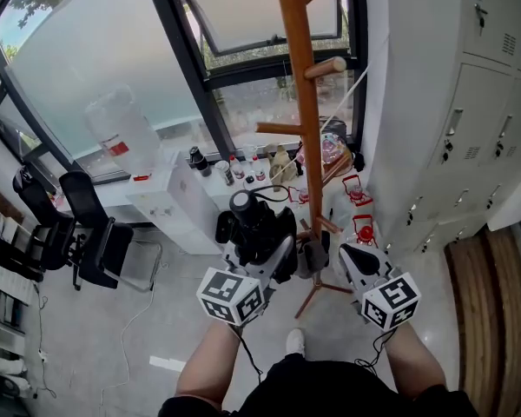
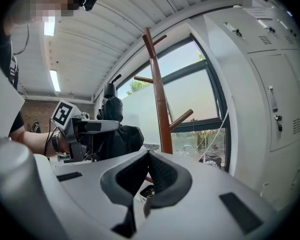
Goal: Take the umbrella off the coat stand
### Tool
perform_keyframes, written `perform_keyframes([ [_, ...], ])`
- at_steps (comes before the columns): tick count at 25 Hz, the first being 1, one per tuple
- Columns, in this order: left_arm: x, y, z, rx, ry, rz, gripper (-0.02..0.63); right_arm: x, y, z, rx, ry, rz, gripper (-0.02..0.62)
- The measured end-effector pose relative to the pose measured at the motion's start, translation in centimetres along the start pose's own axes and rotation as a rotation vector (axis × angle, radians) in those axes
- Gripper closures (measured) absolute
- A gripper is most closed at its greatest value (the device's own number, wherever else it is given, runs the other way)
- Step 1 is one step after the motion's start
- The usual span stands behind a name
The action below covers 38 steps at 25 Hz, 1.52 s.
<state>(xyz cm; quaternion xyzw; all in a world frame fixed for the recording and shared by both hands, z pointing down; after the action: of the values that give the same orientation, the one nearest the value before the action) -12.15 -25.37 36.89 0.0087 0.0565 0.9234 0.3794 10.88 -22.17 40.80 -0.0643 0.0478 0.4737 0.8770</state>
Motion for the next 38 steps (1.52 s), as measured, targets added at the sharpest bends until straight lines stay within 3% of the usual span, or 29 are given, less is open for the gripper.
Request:
perform_keyframes([
  [22, 4.7, -12.7, 6.5, 0.051, 0.099, -0.03, 0.337, 8.0, 1.1, 2.5, 0.015, 0.025, -0.107, 0.541],
  [38, 10.4, -11.6, 8.8, 0.071, 0.155, 0.049, 0.337, 5.8, 8.1, 2.9, 0.012, 0.034, -0.1, 0.541],
])
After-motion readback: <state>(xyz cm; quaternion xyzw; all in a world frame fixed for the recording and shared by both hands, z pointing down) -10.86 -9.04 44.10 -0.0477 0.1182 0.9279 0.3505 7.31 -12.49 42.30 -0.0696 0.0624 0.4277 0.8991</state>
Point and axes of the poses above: the fingertips, and each gripper's own axes: x backward along the fingers, y to its left, z out of its underside, the point moved 8 cm from there along x, backward along the fingers, and after that the axes turned 6 degrees about z, right-handed, at the moved point
